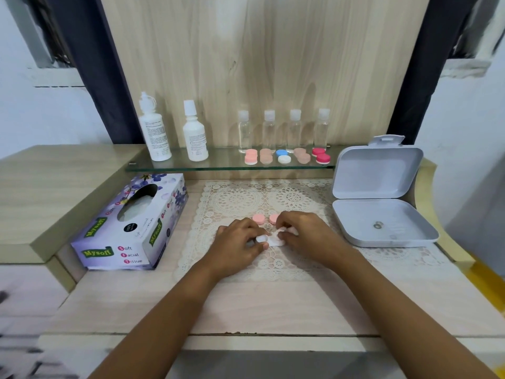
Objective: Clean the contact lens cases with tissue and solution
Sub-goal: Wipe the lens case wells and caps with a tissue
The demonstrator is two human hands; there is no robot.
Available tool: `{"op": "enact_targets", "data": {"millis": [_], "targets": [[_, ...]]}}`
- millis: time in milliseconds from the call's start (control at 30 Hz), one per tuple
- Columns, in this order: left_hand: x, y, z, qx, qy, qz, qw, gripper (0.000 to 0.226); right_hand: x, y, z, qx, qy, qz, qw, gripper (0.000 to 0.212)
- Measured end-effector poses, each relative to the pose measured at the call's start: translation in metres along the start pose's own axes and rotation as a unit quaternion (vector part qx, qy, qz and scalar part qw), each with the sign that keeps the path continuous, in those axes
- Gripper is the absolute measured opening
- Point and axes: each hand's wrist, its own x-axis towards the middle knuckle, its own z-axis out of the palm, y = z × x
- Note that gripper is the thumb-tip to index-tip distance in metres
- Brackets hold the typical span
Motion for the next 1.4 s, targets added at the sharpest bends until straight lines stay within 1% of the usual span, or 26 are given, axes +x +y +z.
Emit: {"op": "enact_targets", "data": {"millis": [67,233,333,667,833,967,1133,1300,1400], "targets": [[0.000,0.000,0.000,-0.003,0.002,-0.001,1.000,0.030,0.000,0.001,0.001,-0.001,0.006,-0.015,1.000,0.007],[0.000,0.000,0.001,-0.007,0.009,0.000,1.000,0.028,-0.002,0.005,0.001,-0.025,-0.012,-0.065,0.997,0.014],[0.000,0.000,0.001,-0.008,0.010,0.000,1.000,0.028,-0.003,0.006,-0.003,-0.033,-0.026,-0.075,0.996,0.016],[0.000,-0.002,0.002,-0.010,0.012,0.001,1.000,0.027,0.004,0.000,-0.011,-0.053,-0.090,-0.033,0.994,0.022],[0.000,-0.002,0.002,-0.004,0.011,0.003,1.000,0.028,0.006,-0.001,-0.016,-0.027,-0.103,-0.006,0.994,0.020],[0.001,-0.003,0.003,-0.004,0.014,0.007,1.000,0.028,0.011,-0.006,-0.017,-0.055,-0.096,-0.009,0.994,0.018],[0.001,-0.004,0.003,-0.009,0.014,0.012,1.000,0.026,0.018,-0.013,-0.018,-0.088,-0.121,-0.011,0.989,0.019],[0.001,-0.004,0.003,-0.007,0.015,0.012,1.000,0.025,0.018,-0.015,-0.013,-0.112,-0.101,-0.024,0.988,0.015],[0.001,-0.003,0.002,-0.021,0.011,0.010,1.000,0.035,0.017,-0.015,-0.009,-0.118,-0.083,-0.009,0.989,0.014]]}}
